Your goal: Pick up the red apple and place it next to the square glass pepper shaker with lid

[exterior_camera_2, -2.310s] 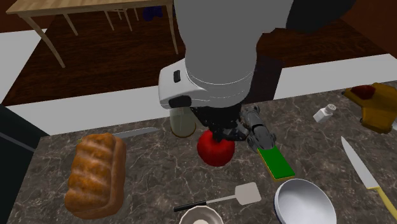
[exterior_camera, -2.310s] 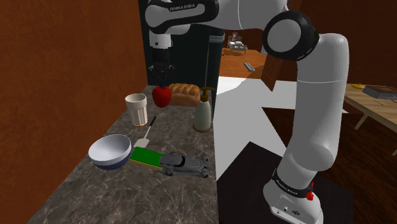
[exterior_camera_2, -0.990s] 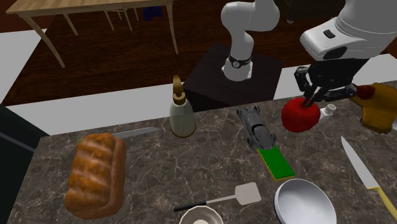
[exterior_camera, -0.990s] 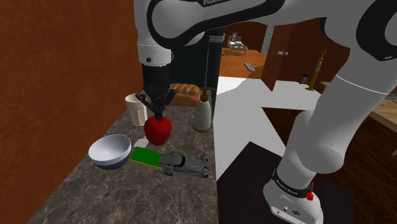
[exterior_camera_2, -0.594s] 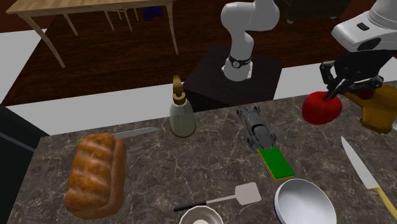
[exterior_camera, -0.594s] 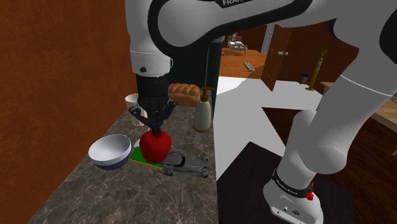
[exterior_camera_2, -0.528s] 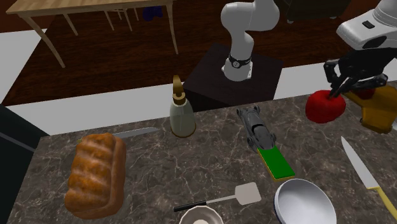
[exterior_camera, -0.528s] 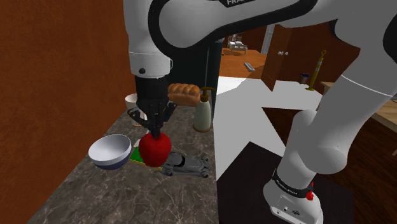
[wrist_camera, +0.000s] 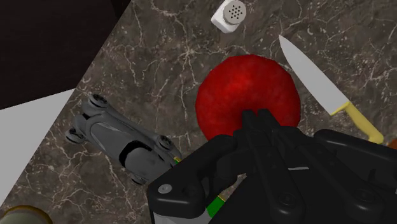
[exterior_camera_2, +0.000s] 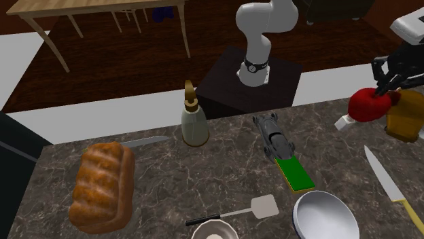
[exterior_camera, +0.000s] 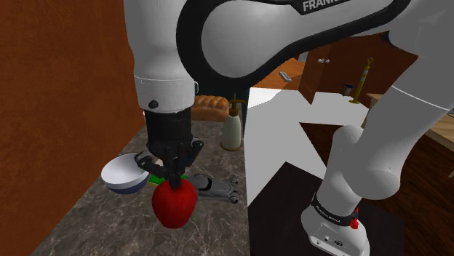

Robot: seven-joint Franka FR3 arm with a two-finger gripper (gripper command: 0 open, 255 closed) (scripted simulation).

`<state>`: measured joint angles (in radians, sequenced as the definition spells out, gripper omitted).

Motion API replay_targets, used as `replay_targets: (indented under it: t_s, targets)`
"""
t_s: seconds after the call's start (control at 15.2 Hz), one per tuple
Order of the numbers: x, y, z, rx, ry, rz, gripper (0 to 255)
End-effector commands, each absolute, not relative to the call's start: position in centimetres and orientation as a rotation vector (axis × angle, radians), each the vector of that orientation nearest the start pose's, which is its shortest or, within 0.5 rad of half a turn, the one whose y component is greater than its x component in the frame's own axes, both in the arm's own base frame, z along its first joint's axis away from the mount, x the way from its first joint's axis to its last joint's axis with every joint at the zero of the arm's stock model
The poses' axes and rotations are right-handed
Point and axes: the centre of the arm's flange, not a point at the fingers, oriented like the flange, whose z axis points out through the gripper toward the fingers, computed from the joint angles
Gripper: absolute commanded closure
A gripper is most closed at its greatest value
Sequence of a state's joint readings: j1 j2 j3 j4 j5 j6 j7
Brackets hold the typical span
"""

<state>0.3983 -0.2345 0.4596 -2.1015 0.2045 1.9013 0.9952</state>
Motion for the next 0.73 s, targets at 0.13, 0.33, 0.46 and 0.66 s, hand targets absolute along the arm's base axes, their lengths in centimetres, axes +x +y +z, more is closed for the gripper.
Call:
replay_targets:
  t_s: [0.13,0.33,0.46,0.66]
  targets:
    - [29.9,39.5,49.1,-3.056,0.329,0.098,255]
    - [29.9,39.5,47.5,-3.056,0.329,0.098,255]
    - [29.9,39.5,46.4,-3.056,0.329,0.098,255]
    - [29.9,39.5,44.9,-3.056,0.329,0.098,255]
